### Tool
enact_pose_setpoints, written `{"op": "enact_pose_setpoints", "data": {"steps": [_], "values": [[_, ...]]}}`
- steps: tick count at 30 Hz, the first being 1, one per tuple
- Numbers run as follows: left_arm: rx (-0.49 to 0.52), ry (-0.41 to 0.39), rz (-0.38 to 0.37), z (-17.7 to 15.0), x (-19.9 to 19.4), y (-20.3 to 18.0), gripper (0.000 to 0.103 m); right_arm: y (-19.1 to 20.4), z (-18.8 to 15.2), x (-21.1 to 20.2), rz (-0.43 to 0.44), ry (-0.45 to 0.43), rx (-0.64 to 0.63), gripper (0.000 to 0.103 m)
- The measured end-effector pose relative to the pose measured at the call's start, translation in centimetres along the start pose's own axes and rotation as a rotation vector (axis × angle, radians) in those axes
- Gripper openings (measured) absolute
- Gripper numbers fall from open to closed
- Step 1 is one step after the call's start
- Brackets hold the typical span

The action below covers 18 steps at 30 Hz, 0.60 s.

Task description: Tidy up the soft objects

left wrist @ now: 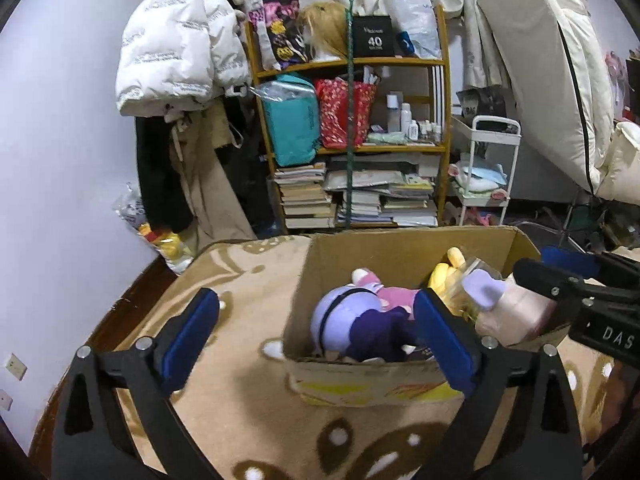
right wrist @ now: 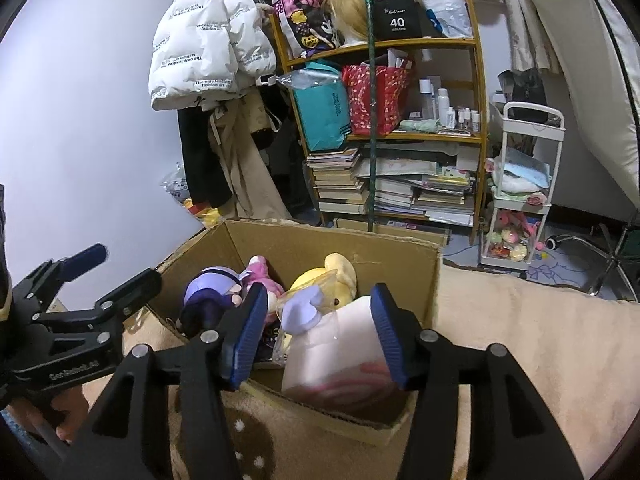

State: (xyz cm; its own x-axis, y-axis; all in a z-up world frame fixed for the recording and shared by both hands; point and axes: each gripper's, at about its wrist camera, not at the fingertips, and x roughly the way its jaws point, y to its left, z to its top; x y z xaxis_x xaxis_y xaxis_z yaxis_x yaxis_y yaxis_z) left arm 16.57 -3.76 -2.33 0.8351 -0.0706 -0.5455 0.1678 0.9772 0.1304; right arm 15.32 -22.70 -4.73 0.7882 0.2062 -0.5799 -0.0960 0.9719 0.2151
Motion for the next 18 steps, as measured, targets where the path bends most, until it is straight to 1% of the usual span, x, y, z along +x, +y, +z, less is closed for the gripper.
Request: {"op": "enact_pose_setpoints", "data": {"steps": [3, 5, 9, 13, 15, 18], "values": [[-0.003, -0.012, 0.011, 0.2, -1.1, 0.4, 0.098, -0.1, 0.2, -1.0, -0.013, -0.016, 0.010, 0.068], [-0.007, -0.021, 0.018, 0.2, -1.8, 0.7, 0.098, -0.2, 0.2, -1.8, -0.020, -0.027, 0.013, 0.071], [-0.012, -0.029, 0.025, 0.1, -3.2, 1.2, 0.098, -0.2, 0.2, -3.7, -0.038, -0.055, 0.020, 0.087], [-0.012, -0.043, 0.032, 0.0, -4.9, 1.6, 0.099, -0.1, 0.2, -5.5, -0.055, -0.075, 0.029, 0.096], [-0.011, -0.049, 0.035, -0.1, -5.6, 1.7, 0.099, -0.1, 0.2, -6.4, -0.064, -0.089, 0.036, 0.102], [-0.012, -0.060, 0.039, 0.0, -6.7, 1.7, 0.099, 0.1, 0.2, -7.7, -0.077, -0.109, 0.037, 0.103]]}}
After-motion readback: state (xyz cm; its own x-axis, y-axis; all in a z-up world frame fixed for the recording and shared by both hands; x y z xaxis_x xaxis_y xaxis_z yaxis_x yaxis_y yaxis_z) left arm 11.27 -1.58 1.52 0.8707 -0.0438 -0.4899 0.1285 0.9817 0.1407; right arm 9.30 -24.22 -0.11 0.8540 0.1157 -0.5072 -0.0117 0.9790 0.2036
